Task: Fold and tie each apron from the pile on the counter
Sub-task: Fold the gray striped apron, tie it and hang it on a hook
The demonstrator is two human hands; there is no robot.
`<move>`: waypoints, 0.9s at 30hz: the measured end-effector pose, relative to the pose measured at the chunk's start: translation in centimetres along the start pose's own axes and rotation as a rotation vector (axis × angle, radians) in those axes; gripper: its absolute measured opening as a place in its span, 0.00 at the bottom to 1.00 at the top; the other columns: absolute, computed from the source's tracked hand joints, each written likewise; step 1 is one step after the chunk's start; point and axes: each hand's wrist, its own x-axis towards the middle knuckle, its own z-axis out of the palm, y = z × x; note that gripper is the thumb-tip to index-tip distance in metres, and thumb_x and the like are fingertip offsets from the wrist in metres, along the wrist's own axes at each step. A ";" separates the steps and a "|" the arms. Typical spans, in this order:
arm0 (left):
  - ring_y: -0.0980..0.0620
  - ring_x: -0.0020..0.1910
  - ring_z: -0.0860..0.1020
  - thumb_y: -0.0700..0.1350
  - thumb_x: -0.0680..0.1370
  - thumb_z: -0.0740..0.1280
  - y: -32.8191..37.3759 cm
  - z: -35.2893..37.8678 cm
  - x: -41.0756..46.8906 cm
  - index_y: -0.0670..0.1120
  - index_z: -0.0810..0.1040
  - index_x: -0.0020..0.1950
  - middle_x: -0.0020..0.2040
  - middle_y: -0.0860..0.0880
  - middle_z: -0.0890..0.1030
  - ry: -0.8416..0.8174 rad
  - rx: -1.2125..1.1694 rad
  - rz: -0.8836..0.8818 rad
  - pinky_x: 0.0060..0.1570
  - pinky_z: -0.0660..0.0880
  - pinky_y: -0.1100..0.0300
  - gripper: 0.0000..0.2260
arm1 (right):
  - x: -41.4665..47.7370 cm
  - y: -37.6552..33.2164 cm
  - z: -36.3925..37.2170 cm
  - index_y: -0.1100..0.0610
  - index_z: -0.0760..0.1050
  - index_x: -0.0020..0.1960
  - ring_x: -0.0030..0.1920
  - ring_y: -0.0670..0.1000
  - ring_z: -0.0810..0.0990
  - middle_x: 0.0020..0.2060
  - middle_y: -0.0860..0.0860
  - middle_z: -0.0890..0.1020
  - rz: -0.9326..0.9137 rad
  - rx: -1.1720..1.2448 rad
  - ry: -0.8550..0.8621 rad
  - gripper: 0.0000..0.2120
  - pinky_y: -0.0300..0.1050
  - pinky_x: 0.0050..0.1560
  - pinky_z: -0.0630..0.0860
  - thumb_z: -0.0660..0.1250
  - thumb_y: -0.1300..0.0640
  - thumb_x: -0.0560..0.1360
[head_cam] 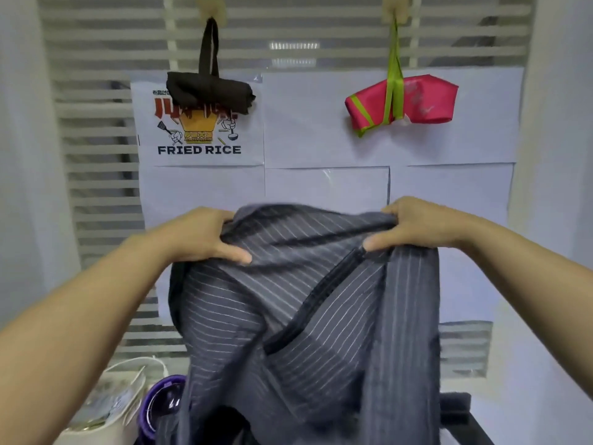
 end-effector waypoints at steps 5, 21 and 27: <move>0.49 0.48 0.75 0.53 0.74 0.71 -2.8 3.0 1.8 0.49 0.76 0.51 0.50 0.50 0.78 -0.030 0.549 -0.140 0.43 0.71 0.58 0.12 | 0.8 2.2 1.2 0.60 0.72 0.38 0.36 0.53 0.73 0.34 0.52 0.76 0.294 -0.459 -0.211 0.18 0.45 0.38 0.67 0.71 0.46 0.73; 0.63 0.40 0.72 0.42 0.76 0.61 2.5 2.6 2.4 0.53 0.70 0.43 0.40 0.56 0.74 1.300 -1.098 0.152 0.46 0.70 0.68 0.06 | 1.6 4.3 5.5 0.56 0.72 0.53 0.42 0.47 0.73 0.42 0.48 0.77 -0.080 0.299 0.827 0.22 0.30 0.40 0.71 0.52 0.75 0.68; 0.68 0.38 0.74 0.54 0.72 0.68 2.4 6.2 -1.6 0.57 0.71 0.45 0.39 0.64 0.78 0.852 -0.418 0.350 0.40 0.70 0.68 0.07 | -1.3 9.7 10.0 0.58 0.72 0.42 0.38 0.51 0.76 0.35 0.50 0.78 -0.005 0.035 0.289 0.06 0.31 0.34 0.67 0.67 0.67 0.72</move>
